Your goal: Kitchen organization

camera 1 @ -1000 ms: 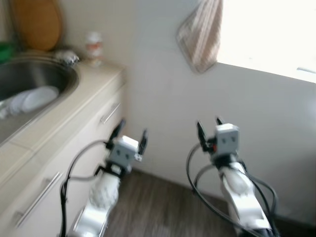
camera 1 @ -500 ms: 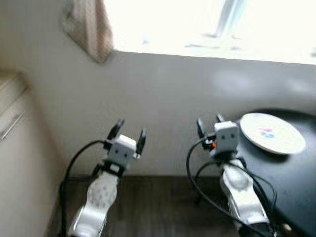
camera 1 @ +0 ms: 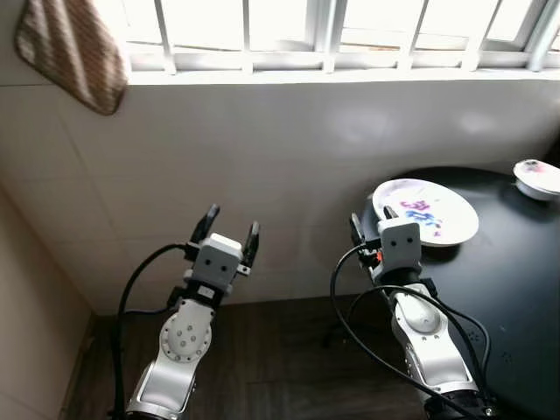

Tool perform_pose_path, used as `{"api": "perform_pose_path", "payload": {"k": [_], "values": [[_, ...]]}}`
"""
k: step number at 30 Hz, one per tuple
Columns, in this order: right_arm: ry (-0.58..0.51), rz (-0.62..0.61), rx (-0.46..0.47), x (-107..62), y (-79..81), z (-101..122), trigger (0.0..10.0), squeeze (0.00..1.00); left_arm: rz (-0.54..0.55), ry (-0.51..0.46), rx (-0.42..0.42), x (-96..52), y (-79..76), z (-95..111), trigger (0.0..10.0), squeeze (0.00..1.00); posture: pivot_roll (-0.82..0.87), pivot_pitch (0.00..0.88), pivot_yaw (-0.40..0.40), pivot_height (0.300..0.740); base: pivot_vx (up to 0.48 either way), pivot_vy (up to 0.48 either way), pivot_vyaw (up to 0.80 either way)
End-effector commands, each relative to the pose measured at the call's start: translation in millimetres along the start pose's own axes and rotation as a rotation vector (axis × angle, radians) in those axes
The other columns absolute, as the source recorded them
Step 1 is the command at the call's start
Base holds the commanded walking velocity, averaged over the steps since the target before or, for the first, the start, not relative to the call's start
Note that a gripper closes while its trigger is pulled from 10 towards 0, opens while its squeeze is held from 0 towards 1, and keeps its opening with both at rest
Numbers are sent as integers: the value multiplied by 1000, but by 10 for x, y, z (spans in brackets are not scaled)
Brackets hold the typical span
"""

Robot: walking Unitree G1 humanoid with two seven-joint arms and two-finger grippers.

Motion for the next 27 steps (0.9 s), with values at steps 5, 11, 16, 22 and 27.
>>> {"api": "perform_pose_path", "payload": {"k": [5, 11, 16, 22, 27], "values": [[25, -1, -22, 15, 11, -27, 10000, 0, -1, 22, -15, 10, -10, -38, 10000, 0, 26, 0, -33, 740, 256, 0, 0], [97, -27, 4, 25, -13, -129, 10000, 0, -6, 24, -16, 1, -12, -42, 10000, 0, 26, 0, -31, 740, 261, 0, -667], [91, -27, -8, 26, -9, -117, 10000, 0, -14, 25, -15, 1, -25, -44, 10000, 0, 27, 0, -28, 740, 263, 0, -800], [84, -8, -36, 30, 16, -103, 10000, 0, -14, 26, -14, 2, -19, -43, 10000, 0, 29, 0, -28, 740, 264, 0, -358], [90, 42, -51, 44, 59, -115, 10000, 0, -16, 20, -30, 5, -23, -33, 10000, 0, 27, 0, -28, 740, 51, 0, 0]]}}
Point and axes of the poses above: a point about 5 cm out from each wrist's last joint towards the gripper, its own x axis pointing out of the wrist towards the gripper, its own z axis along the axis of the wrist's last joint, y = z × x, the point moved 2 cm from there along x, pointing out of the wrist towards the gripper, and after that the axes turned 12 degrees about -x, right-handed, at the moved point
